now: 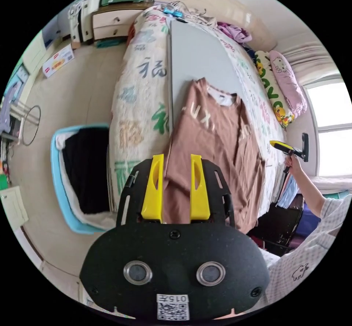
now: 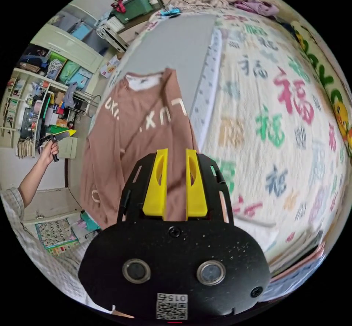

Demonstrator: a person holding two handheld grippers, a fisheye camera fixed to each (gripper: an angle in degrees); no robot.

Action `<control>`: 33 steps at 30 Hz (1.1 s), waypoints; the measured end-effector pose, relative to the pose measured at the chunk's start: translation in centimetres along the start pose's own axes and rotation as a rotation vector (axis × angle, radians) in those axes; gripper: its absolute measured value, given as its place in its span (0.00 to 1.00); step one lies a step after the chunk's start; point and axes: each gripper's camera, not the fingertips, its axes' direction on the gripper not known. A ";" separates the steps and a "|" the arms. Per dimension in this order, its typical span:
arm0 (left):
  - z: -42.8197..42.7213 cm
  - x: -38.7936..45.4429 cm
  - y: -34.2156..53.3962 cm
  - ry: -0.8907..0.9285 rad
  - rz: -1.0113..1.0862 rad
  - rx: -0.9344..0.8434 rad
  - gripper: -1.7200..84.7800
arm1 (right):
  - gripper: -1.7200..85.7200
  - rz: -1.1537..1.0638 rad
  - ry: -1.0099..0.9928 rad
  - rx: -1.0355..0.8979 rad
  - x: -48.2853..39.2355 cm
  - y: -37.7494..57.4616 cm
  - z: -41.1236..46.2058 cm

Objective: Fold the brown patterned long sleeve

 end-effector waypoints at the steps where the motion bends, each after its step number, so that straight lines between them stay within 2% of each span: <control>1: 0.6 0.6 -3.1 0.023 0.018 0.014 0.15 | 0.12 -0.009 -0.006 0.011 -0.2 -1.8 0.6; 3: 1.6 1.5 -7.3 0.066 0.035 0.029 0.15 | 0.13 -0.033 -0.012 0.024 -0.8 -8.1 3.5; 7: 3.8 4.0 -14.7 0.129 0.070 0.047 0.16 | 0.14 -0.017 0.027 0.006 -1.0 -14.9 8.0; 12: 7.3 5.7 -18.3 -0.001 0.126 -0.061 0.15 | 0.12 -0.003 0.046 -0.086 -0.6 -18.1 13.4; 14: 8.2 6.1 -18.6 -0.052 0.155 -0.097 0.12 | 0.10 -0.011 0.060 -0.107 -0.6 -17.8 14.4; 16: 8.6 6.3 -18.5 -0.097 0.176 -0.111 0.08 | 0.05 -0.046 0.083 -0.122 -0.8 -17.0 15.2; 21: 7.7 5.7 -18.0 -0.049 0.194 -0.088 0.03 | 0.03 -0.076 0.112 -0.087 -1.8 -15.1 14.3; 25: 4.3 5.7 -15.2 0.031 0.208 0.052 0.02 | 0.02 -0.108 0.051 0.013 -3.3 -11.9 9.5; 30: -1.5 6.2 -6.8 0.153 0.296 0.218 0.02 | 0.02 -0.200 -0.106 0.135 -6.2 0.2 -1.6; 33: -4.1 6.5 0.8 0.263 0.333 0.234 0.02 | 0.02 -0.209 -0.210 0.099 -8.2 9.6 -5.8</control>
